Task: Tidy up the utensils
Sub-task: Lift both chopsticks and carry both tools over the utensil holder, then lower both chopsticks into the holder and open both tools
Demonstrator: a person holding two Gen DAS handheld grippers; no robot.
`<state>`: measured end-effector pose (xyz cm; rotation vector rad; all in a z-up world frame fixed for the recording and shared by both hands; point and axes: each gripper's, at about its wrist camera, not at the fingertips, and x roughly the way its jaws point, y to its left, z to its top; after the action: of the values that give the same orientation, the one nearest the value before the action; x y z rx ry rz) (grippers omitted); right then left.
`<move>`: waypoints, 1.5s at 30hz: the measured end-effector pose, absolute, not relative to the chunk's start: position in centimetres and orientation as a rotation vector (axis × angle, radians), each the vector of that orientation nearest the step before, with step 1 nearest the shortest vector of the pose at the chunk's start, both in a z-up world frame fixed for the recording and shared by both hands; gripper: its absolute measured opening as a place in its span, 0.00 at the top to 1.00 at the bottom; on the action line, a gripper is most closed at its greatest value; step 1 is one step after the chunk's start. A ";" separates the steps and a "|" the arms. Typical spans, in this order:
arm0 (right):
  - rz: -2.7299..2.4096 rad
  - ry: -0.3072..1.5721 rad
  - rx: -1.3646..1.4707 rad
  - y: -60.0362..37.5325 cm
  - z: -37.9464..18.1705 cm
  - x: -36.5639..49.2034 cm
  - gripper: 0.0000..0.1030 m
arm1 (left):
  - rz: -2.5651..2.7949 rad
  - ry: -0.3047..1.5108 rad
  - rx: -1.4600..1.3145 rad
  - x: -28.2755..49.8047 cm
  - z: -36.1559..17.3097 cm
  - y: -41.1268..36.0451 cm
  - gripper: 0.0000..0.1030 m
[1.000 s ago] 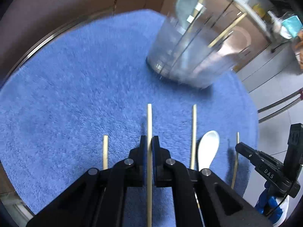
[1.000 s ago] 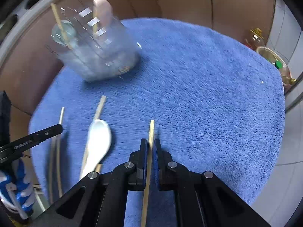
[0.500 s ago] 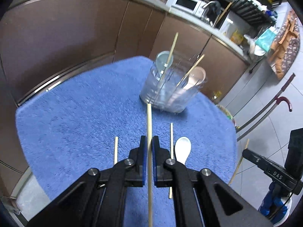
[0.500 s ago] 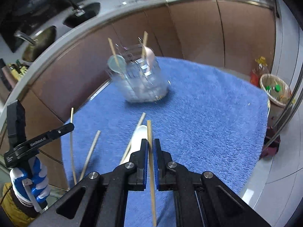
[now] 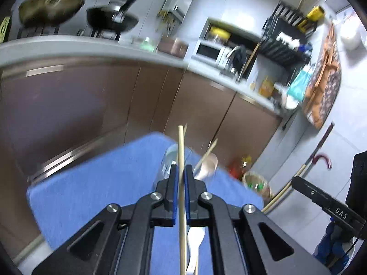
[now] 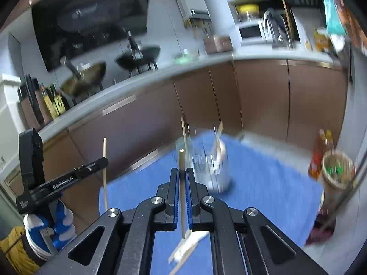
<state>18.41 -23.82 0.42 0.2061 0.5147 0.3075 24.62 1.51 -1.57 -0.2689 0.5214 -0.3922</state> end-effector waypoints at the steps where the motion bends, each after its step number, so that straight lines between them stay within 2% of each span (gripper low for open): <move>1: 0.307 0.487 0.203 -23.8 1.3 19.1 0.94 | -0.395 0.503 -0.275 25.3 -0.8 1.3 0.96; 6: 0.293 0.378 0.185 -23.8 4.1 22.8 0.94 | -0.379 0.386 -0.300 29.7 2.9 -0.6 0.96; 11: 0.259 0.326 0.168 -24.2 4.1 27.2 0.94 | -0.347 0.316 -0.306 34.4 3.2 -3.5 0.96; 18: 0.226 0.331 0.149 -24.3 0.4 31.9 0.94 | -0.295 0.283 -0.279 39.2 -0.8 -7.6 0.96; 28: 0.206 0.411 0.135 -24.3 -6.2 33.8 0.94 | -0.270 0.264 -0.235 40.0 -7.1 -8.9 0.94; 30: 0.208 0.417 0.134 -24.4 -6.5 33.5 0.85 | -0.271 0.281 -0.233 39.8 -7.2 -8.6 0.94; 31: 0.207 0.415 0.135 -24.5 -6.4 33.1 0.82 | -0.271 0.282 -0.231 39.6 -7.0 -8.4 0.92; 33: 0.207 0.407 0.141 -24.6 -6.0 32.7 0.73 | -0.272 0.282 -0.224 39.0 -6.7 -8.0 0.79; 35: 0.199 0.399 0.144 -24.5 -5.5 32.2 0.72 | -0.266 0.275 -0.214 37.9 -6.1 -7.5 0.73; 45: 0.201 0.364 0.169 -25.0 -2.6 25.5 0.69 | -0.247 0.304 -0.085 29.7 -3.1 -6.9 0.65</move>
<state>25.52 -24.98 -2.63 0.1694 0.3636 0.2010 29.74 -6.90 -3.12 -0.0851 0.3037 -0.2472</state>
